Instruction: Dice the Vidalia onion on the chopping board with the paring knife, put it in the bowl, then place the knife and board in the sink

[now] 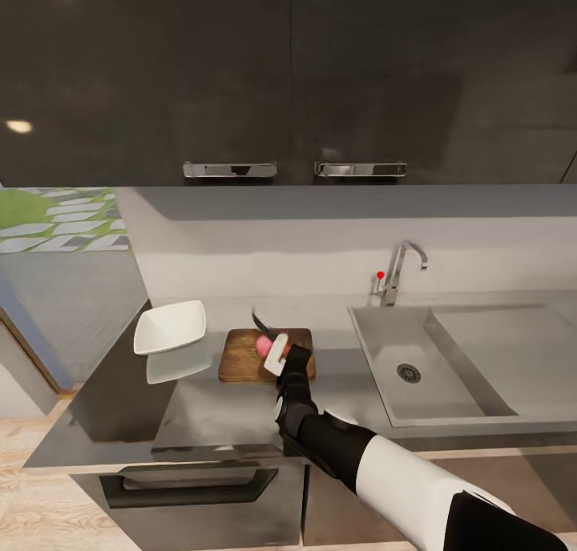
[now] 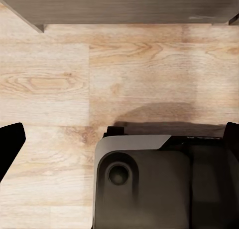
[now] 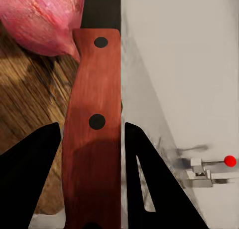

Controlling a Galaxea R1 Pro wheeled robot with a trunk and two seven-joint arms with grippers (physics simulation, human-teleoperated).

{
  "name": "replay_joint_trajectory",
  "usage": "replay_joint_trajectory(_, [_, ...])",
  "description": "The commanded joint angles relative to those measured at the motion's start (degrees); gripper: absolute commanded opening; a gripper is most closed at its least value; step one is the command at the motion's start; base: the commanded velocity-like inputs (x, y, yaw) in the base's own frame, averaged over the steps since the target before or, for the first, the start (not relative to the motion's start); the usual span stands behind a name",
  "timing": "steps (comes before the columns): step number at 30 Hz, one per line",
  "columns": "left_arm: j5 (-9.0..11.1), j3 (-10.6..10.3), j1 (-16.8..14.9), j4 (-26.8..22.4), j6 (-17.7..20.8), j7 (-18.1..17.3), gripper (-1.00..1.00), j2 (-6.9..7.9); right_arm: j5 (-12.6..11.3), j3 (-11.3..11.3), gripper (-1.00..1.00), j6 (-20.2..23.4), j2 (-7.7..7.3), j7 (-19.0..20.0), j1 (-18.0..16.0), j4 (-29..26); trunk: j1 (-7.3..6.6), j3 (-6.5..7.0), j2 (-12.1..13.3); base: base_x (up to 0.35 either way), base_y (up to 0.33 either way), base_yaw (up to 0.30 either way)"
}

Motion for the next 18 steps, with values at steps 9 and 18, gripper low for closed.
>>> replay_joint_trajectory(9, [0.6, -0.5, 0.0, 0.0, -0.2, 0.4, 1.0, 0.07, 0.2, 0.2, -1.0, 0.4, 0.0, 2.7, 0.0, 1.1, 0.03, -0.12, -0.1, 0.001, 0.0, 0.0])
replay_joint_trajectory(18, [0.6, -0.5, 0.0, 0.0, -0.2, 0.4, 1.0, 0.07, 0.2, 0.2, -1.0, 0.4, 0.0, 2.6, 0.0, 1.1, 0.03, -0.12, -0.1, 0.0, 0.0, 0.0])
